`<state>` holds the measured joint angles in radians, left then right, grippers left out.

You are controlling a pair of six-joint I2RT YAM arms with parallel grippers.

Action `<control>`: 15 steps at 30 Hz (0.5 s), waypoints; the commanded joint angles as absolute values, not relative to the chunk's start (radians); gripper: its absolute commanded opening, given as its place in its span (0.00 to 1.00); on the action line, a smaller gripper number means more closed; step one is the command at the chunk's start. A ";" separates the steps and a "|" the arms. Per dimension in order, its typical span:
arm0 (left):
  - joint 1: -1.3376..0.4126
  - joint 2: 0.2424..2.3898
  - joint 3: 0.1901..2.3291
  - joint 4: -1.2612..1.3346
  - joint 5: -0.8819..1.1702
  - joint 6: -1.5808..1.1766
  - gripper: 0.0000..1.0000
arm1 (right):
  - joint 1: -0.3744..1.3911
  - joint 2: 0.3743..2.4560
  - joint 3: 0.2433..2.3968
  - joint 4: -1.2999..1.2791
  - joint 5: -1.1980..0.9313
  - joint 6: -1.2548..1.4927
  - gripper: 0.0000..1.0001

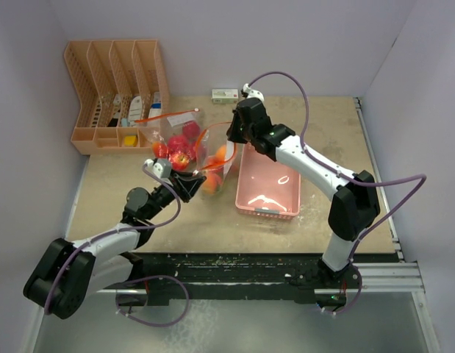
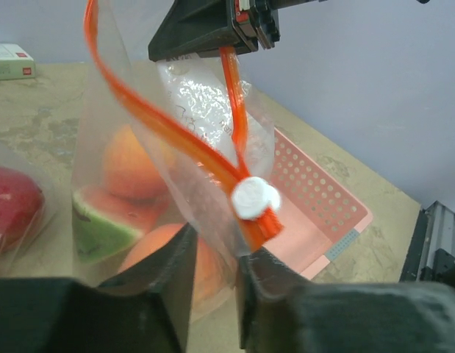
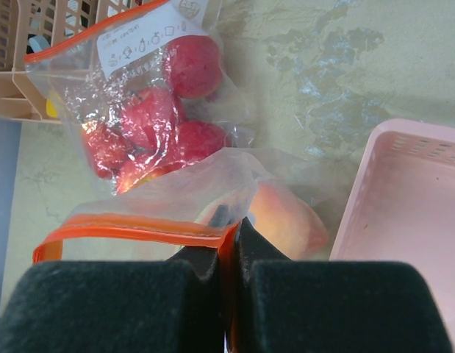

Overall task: Place the food in the zip-top bag and seal the zipper
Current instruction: Zip the zipper food storage bag at the center of the board.

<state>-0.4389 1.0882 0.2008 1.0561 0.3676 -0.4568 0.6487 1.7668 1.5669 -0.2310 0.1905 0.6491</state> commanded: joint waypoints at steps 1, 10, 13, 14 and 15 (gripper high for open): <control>-0.437 1.091 0.254 1.157 0.390 -0.466 0.16 | 0.649 1.714 1.544 -0.201 0.170 0.660 0.00; -0.438 0.934 0.315 0.918 0.474 -0.434 0.00 | 0.648 1.588 1.413 -0.236 0.194 0.604 0.19; -0.438 0.820 0.307 0.768 0.483 -0.416 0.00 | 0.648 1.499 1.364 -0.231 0.204 0.531 0.44; -0.437 0.773 0.301 0.727 0.485 -0.414 0.00 | 0.648 1.464 1.347 -0.218 0.190 0.493 0.52; -0.438 0.735 0.297 0.686 0.487 -0.412 0.00 | 0.648 1.414 1.327 -0.202 0.177 0.461 0.59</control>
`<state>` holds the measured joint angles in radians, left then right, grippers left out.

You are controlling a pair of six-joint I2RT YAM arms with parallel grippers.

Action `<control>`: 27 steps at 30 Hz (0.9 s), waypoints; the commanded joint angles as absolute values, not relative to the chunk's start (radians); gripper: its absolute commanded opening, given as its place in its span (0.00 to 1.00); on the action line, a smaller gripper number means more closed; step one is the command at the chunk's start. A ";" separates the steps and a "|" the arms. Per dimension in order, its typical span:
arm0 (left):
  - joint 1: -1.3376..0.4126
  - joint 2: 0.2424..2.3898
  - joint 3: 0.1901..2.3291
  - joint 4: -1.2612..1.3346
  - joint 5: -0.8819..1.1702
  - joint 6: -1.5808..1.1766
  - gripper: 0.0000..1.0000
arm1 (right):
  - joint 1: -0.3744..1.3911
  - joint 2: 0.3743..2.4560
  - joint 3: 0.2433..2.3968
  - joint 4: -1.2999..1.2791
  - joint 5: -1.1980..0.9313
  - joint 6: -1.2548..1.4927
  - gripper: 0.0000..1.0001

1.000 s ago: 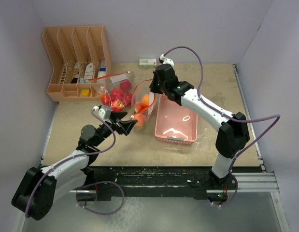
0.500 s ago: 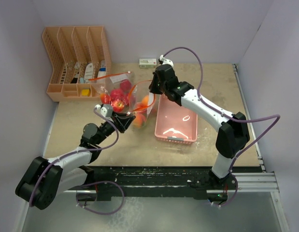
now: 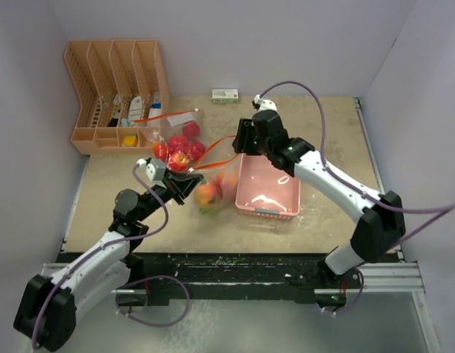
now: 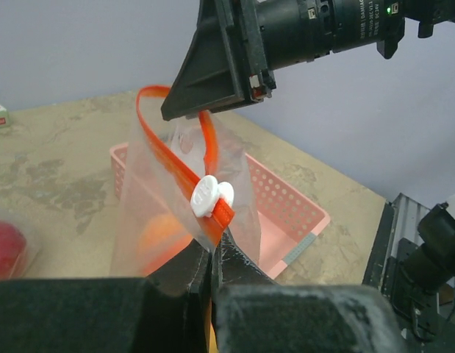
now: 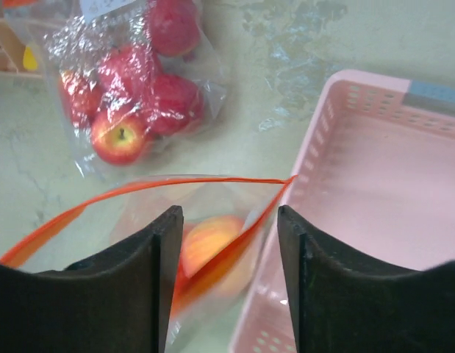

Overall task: Place the food in the zip-top bag and seal the zipper
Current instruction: Zip the zipper food storage bag at the center of the board.

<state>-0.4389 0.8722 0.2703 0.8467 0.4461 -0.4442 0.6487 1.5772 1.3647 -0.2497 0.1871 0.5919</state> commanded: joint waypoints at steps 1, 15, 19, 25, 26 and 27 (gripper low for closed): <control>-0.437 0.706 0.295 0.642 0.490 -0.413 0.00 | 0.648 1.378 1.310 -0.199 0.147 0.430 0.62; -0.439 0.700 0.302 0.502 0.682 -0.546 0.00 | 0.650 1.232 1.102 0.256 -0.754 0.111 0.61; -0.439 0.652 0.383 0.334 0.665 -0.530 0.00 | 0.649 1.323 1.164 0.295 -0.940 0.041 0.56; -0.439 0.609 0.546 -0.012 0.591 -0.442 0.00 | 0.655 1.418 1.237 0.402 -1.114 0.056 0.28; -0.439 0.606 0.564 -0.049 0.574 -0.427 0.00 | 0.658 1.429 1.244 0.411 -1.118 0.063 0.30; -0.438 0.605 0.575 -0.072 0.563 -0.415 0.00 | 0.661 1.439 1.250 0.420 -1.128 0.064 0.31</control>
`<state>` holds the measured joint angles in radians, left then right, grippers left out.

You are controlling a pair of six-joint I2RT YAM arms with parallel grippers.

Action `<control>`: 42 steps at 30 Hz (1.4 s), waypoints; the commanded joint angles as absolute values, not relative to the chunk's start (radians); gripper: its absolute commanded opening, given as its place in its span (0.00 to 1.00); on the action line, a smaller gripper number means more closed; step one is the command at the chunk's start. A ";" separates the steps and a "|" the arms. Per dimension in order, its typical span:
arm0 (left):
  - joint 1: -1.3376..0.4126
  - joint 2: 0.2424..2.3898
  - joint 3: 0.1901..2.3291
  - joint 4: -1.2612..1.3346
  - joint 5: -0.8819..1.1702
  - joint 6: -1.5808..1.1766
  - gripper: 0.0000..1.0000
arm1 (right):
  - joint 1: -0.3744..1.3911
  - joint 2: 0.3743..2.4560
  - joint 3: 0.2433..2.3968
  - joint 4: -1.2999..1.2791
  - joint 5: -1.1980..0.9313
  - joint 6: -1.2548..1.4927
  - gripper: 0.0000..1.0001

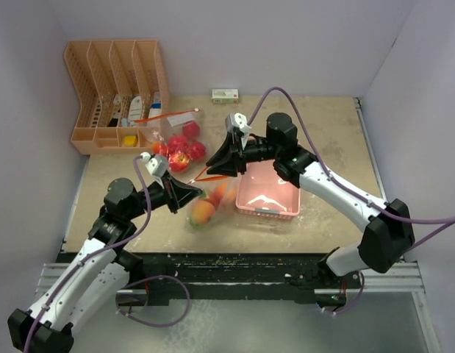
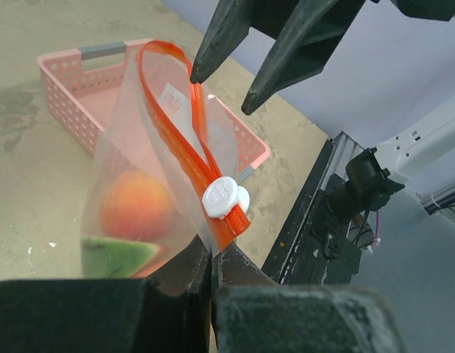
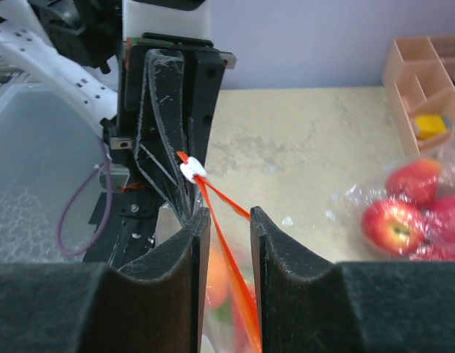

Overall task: Place the food in the zip-top bag and seal the zipper
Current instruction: Zip the zipper food storage bag at the center of the board.

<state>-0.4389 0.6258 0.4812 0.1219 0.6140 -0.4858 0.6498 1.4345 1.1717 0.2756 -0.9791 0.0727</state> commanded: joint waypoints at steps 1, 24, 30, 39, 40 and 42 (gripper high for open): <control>-0.439 0.604 0.580 -0.081 0.558 -0.410 0.00 | 0.662 1.449 1.256 0.433 -1.141 0.068 0.32; -0.437 0.608 0.630 -0.117 0.561 -0.370 0.00 | 0.805 1.551 1.330 0.274 -1.007 -0.079 0.36; -0.439 0.606 0.630 -0.118 0.564 -0.367 0.00 | 0.805 1.577 1.342 0.238 -1.015 -0.099 0.34; -0.439 0.596 0.627 -0.123 0.558 -0.365 0.00 | 0.803 1.580 1.341 0.212 -1.012 -0.115 0.10; -0.438 0.593 0.628 -0.123 0.555 -0.366 0.00 | 0.802 1.579 1.338 0.210 -1.006 -0.115 0.09; -0.438 0.586 0.627 -0.125 0.550 -0.367 0.00 | 0.800 1.578 1.335 0.205 -0.997 -0.115 0.10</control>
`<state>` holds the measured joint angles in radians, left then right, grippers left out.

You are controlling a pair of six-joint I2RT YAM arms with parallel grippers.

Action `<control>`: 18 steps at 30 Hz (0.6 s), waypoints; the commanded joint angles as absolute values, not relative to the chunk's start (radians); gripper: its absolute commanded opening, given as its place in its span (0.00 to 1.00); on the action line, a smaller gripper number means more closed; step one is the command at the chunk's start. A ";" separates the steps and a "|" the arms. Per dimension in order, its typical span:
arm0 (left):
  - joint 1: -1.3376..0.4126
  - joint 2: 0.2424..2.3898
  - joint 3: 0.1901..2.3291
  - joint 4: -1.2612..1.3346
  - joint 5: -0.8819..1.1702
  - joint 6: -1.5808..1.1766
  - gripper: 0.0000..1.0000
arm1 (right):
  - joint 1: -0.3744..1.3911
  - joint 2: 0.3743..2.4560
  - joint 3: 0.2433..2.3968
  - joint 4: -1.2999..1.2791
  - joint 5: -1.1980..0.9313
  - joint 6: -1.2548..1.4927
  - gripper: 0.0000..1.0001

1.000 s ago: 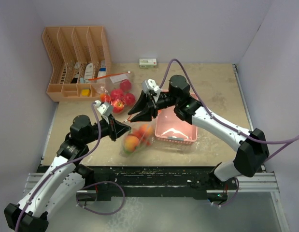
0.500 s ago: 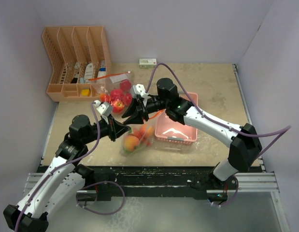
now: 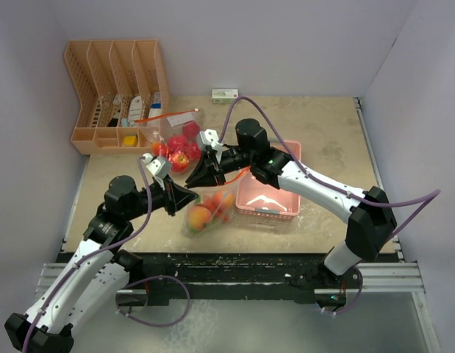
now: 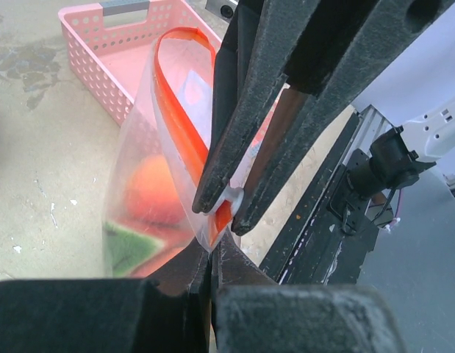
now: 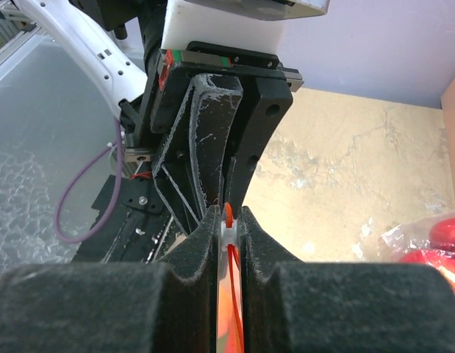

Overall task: Place the food in the zip-top bag and seal the zipper
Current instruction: Zip the zipper food storage bag at the center of the board.

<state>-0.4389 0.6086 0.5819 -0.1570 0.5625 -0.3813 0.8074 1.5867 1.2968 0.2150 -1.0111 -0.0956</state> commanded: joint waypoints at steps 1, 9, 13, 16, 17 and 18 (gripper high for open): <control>-0.438 0.582 0.626 -0.124 0.547 -0.367 0.00 | 0.797 1.580 1.333 0.202 -0.992 -0.116 0.10; -0.439 0.563 0.626 -0.133 0.538 -0.368 0.00 | 0.776 1.568 1.310 0.186 -0.956 -0.119 0.13; -0.438 0.555 0.626 -0.135 0.535 -0.368 0.00 | 0.753 1.562 1.299 0.143 -0.939 -0.139 0.13; -0.439 0.553 0.623 -0.135 0.533 -0.367 0.00 | 0.732 1.553 1.277 0.143 -0.941 -0.142 0.17; -0.438 0.554 0.622 -0.134 0.531 -0.368 0.00 | 0.728 1.550 1.270 0.146 -0.955 -0.138 0.21; -0.439 0.556 0.623 -0.134 0.532 -0.368 0.00 | 0.726 1.549 1.269 0.150 -0.974 -0.135 0.26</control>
<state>-0.4389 0.5728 0.5819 -0.1703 0.5270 -0.3813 0.7612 1.5833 1.2850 0.1604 -0.9806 -0.1165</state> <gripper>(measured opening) 0.004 0.203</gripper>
